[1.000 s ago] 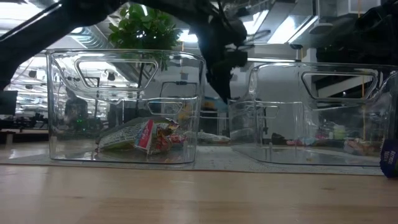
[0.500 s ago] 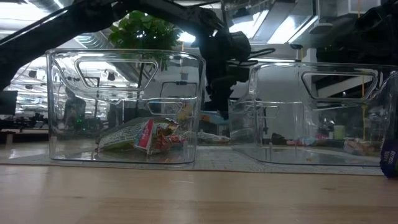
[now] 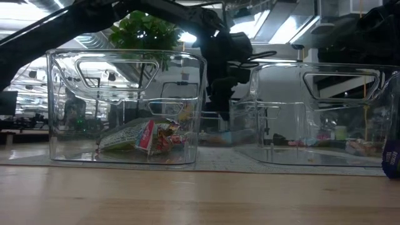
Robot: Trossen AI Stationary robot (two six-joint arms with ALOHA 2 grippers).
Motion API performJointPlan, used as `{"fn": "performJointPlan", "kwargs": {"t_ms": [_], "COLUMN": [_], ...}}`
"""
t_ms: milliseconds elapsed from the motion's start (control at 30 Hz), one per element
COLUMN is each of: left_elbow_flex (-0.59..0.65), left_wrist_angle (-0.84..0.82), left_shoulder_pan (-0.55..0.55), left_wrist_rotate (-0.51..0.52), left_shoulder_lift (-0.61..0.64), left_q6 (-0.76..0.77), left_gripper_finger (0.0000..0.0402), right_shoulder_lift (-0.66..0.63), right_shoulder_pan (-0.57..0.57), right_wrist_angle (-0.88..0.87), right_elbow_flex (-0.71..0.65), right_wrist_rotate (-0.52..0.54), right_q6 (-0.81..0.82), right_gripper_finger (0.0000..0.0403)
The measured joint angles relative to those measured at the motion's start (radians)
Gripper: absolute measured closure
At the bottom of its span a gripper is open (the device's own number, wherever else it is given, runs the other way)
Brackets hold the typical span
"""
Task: Pick and place Granola Bars by type
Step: Put the yellow granola bar into the top transparent bin
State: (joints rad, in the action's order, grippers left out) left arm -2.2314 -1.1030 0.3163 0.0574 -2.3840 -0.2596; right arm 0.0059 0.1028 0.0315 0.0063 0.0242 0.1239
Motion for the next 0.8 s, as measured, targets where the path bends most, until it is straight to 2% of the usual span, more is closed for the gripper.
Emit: {"fn": "performJointPlan", "kwargs": {"t_ms": [167,333,500,800], "left_elbow_flex": [0.0,-0.019,-0.055,-0.058], "left_wrist_angle": [-0.001,-0.016,-0.028,-0.014], "left_shoulder_pan": [-0.018,-0.047,-0.093,-0.214], "left_wrist_rotate": [0.001,-0.03,-0.079,-0.12], "left_shoulder_lift": [0.006,0.044,0.106,0.304], "left_q6": [0.012,0.033,0.101,0.22], "left_gripper_finger": [0.0271,0.0244,0.0238,0.0251], "right_shoulder_lift": [0.0,0.0,0.0,0.0], "right_shoulder_pan": [0.0,0.0,0.0,0.0], "right_wrist_angle": [0.0,0.0,0.0,0.0], "right_elbow_flex": [0.0,0.0,0.0,0.0], "right_wrist_rotate": [0.0,0.0,0.0,0.0], "right_q6": [0.0,0.0,0.0,0.001], "right_gripper_finger": [0.0167,0.0167,0.0167,0.0167]}}
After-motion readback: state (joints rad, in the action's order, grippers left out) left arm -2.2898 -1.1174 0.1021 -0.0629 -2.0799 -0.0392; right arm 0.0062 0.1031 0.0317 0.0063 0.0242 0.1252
